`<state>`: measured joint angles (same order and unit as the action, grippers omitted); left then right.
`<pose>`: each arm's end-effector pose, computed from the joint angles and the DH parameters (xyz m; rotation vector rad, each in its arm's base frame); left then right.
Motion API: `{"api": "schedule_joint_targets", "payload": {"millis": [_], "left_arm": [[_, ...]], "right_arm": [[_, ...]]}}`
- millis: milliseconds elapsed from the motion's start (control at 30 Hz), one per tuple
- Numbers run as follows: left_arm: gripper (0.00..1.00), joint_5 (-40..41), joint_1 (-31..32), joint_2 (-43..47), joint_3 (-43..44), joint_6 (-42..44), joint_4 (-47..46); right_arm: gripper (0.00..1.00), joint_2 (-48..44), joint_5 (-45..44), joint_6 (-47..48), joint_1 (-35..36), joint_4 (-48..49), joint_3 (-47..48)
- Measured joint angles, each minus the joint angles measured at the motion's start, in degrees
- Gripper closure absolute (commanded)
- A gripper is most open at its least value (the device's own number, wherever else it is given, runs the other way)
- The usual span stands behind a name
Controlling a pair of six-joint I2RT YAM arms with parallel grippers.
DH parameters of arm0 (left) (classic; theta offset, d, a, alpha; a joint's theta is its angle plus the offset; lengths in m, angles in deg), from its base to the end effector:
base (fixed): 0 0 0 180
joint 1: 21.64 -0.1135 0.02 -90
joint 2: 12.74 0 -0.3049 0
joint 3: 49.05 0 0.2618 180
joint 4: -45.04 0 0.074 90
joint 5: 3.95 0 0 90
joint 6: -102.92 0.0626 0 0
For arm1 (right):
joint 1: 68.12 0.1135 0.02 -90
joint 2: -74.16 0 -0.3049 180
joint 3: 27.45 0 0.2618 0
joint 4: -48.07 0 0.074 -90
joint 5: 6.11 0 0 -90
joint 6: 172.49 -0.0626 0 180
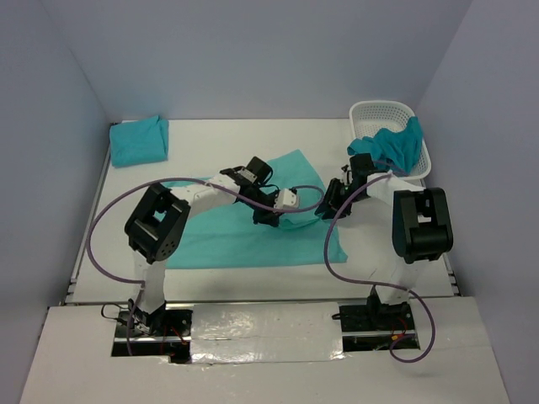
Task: Fold and stack the t-shirts
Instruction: Fold the flattened tshirt in 1/3 of the way
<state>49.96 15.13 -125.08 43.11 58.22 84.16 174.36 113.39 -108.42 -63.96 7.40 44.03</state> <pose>0.3346 -0.2961 0.1981 1.7860 1.7160 -0.7511 0.3457 0.0560 0.1675 0.3984 2.7841 0.8468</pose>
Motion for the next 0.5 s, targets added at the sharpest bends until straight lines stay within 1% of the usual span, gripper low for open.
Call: {"api": "schedule_joint_targets", "payload": {"millis": [33,67,100,200,233,300,333,367,433,467,500], "left_arm": [[0.83,-0.94,-0.46,-1.44,1.6,-1.68,0.87],[0.77,-1.55,-0.9,-2.73,3.06,-3.21,1.64],[0.75,-2.4,-1.4,-4.24,4.66,-5.4,2.16],[0.75,-4.37,-3.56,-7.04,7.65,-11.85,2.21],[0.74,-4.79,-4.5,-7.26,7.78,-14.23,1.66],[0.71,-6.05,-6.71,-7.28,7.78,-18.71,0.59],[0.69,-6.6,-7.52,-7.28,7.78,-20.37,-0.02],[0.67,-6.88,-8.37,-7.28,7.78,-21.84,-0.61],[0.65,-7.26,-9.68,-7.26,7.72,-23.61,-0.98],[0.58,-7.3,-9.92,-7.23,7.67,-24.39,-1.01],[0.55,-7.3,-9.97,-7.21,7.58,-24.63,-1.03]], "right_arm": [[0.55,0.46,-0.22,-0.15,-0.26,-0.02,0.37],[0.54,0.72,-0.66,-0.44,-0.46,-0.04,0.81],[0.53,0.79,-1.2,-0.81,-0.66,0.0,1.38],[0.55,0.0,-3.91,-1.22,-0.81,0.2,3.23],[0.57,-0.85,-5.03,-1.07,-0.81,0.37,3.61],[0.67,-4.26,-7.32,0.17,-0.76,0.66,3.72],[0.72,-6.47,-8.22,1.29,-0.55,0.76,3.69],[0.8,-8.52,-9.33,2.54,-0.46,1.09,3.65],[0.85,-13.99,-10.8,4.7,0.44,2.19,2.69],[0.85,-16.7,-11.47,5.79,1.4,2.89,1.73],[0.85,-18.91,-12.07,6.67,2.78,3.52,0.68]]}}
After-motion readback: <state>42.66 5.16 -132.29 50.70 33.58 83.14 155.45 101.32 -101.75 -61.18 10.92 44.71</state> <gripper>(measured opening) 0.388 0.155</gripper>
